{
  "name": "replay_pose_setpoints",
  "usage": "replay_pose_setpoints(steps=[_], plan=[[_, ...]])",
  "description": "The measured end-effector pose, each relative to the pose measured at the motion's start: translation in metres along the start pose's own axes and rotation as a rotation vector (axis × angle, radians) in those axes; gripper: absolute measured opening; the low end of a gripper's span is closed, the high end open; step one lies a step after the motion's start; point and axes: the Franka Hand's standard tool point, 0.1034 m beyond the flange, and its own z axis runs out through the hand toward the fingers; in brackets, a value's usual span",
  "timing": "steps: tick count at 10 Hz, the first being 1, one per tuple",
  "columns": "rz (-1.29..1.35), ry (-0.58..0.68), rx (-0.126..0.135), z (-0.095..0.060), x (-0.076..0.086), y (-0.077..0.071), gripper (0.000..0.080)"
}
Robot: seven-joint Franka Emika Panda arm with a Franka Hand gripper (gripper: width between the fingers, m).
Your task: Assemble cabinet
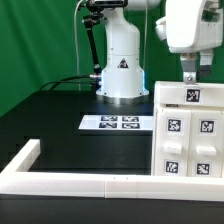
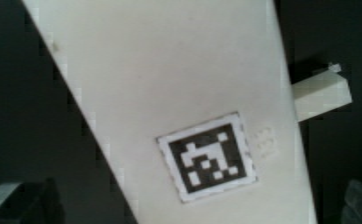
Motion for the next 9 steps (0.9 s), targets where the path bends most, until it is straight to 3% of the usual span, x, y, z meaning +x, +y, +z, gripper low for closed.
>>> replay_pose_setpoints(steps=[3, 5, 8, 9], plan=[[-0.118, -0.022, -0.011, 0.012, -0.004, 0.002, 0.0797], [-0.087, -0.032, 0.0, 0.023, -0.005, 0.002, 0.0797], [-0.071, -0.034, 0.003, 0.025, -0.008, 0.003, 0.0771], [-0.045, -0.035, 0.004, 0.026, -0.008, 0.002, 0.06]])
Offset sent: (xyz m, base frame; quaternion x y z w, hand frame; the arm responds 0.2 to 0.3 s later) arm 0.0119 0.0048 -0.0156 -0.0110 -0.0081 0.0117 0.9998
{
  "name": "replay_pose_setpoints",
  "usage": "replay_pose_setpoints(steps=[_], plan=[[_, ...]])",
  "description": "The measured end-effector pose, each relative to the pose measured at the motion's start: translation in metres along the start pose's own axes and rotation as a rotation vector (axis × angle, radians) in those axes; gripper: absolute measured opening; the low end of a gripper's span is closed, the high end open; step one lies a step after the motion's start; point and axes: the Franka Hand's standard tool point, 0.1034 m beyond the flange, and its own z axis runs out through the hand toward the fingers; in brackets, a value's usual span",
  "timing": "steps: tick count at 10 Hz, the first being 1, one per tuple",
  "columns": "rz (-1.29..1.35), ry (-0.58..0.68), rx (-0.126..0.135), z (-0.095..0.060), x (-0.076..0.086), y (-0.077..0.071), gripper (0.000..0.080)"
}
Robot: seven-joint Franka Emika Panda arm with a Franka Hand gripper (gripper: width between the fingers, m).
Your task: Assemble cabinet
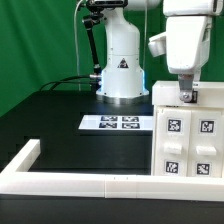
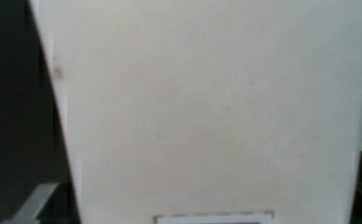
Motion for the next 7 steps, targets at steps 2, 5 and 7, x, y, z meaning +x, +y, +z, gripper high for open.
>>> replay_pose_setpoints(steps=[2, 5, 7], plan=[[0.006, -0.001, 0.001, 0.0005, -0.0016, 0.0001, 0.055], [0.453, 0.032, 0.003, 0.0019, -0.0041, -0.003, 0.055], [0.655, 0.032, 0.007, 0.0022, -0.0044, -0.0031, 0.0547]])
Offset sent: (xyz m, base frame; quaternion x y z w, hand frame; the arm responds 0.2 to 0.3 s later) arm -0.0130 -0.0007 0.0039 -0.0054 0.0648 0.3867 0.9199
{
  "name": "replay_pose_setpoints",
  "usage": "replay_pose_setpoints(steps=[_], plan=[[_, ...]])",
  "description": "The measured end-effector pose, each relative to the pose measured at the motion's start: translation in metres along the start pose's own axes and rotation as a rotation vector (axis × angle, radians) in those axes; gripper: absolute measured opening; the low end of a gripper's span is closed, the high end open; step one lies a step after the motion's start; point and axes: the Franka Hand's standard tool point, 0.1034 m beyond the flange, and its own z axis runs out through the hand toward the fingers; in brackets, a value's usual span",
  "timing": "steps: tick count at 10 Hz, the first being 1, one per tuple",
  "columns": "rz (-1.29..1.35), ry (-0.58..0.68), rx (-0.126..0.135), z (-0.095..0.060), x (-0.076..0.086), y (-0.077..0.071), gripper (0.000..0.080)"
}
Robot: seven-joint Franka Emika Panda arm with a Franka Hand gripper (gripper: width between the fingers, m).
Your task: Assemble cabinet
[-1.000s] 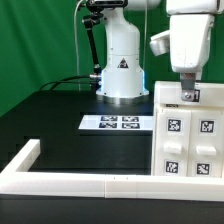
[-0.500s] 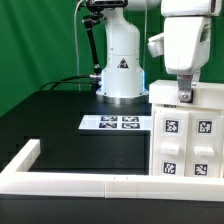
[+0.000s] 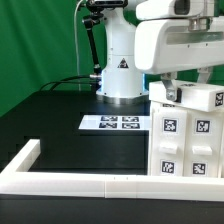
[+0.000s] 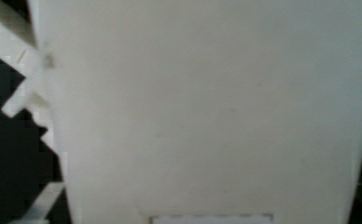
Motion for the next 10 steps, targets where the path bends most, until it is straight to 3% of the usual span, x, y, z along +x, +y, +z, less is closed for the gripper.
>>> replay_pose_setpoints(steps=[7, 10], plan=[[0.544, 0.002, 0.011, 0.0005, 0.0004, -0.0003, 0.0547], [0.909, 0.026, 0.043, 0.0009, 0.0004, -0.0014, 0.0547]])
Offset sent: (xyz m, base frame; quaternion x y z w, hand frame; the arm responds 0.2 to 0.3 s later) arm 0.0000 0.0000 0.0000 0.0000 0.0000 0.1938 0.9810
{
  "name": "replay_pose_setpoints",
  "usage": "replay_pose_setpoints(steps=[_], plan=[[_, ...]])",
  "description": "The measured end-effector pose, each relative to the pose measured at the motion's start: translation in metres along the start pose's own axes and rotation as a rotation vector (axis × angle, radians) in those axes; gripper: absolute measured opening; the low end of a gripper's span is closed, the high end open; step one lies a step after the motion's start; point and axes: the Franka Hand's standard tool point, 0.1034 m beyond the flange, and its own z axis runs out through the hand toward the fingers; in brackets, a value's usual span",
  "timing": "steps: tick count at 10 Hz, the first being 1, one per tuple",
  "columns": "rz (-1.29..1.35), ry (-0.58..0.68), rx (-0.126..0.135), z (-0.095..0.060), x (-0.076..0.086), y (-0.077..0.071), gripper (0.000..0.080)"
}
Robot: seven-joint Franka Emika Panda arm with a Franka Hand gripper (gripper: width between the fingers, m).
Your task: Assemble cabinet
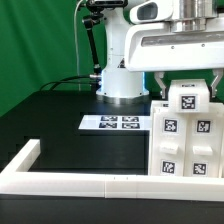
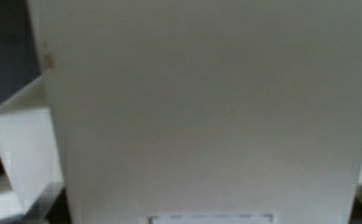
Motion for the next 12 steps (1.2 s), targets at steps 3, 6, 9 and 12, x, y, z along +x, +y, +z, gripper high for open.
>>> replay_pose_setpoints(steps=[3, 6, 9, 12], plan=[[0.336, 0.004, 0.009, -0.0002, -0.002, -0.0051, 0.0547], [0.535, 0.002, 0.012, 0.0002, -0.0022, -0.0055, 0.0547], [0.715, -0.004, 0.021, 0.0004, -0.0023, -0.0063, 0.0546], [1.047, -0.004, 0.041, 0.0004, -0.007, -0.007, 0.0546]])
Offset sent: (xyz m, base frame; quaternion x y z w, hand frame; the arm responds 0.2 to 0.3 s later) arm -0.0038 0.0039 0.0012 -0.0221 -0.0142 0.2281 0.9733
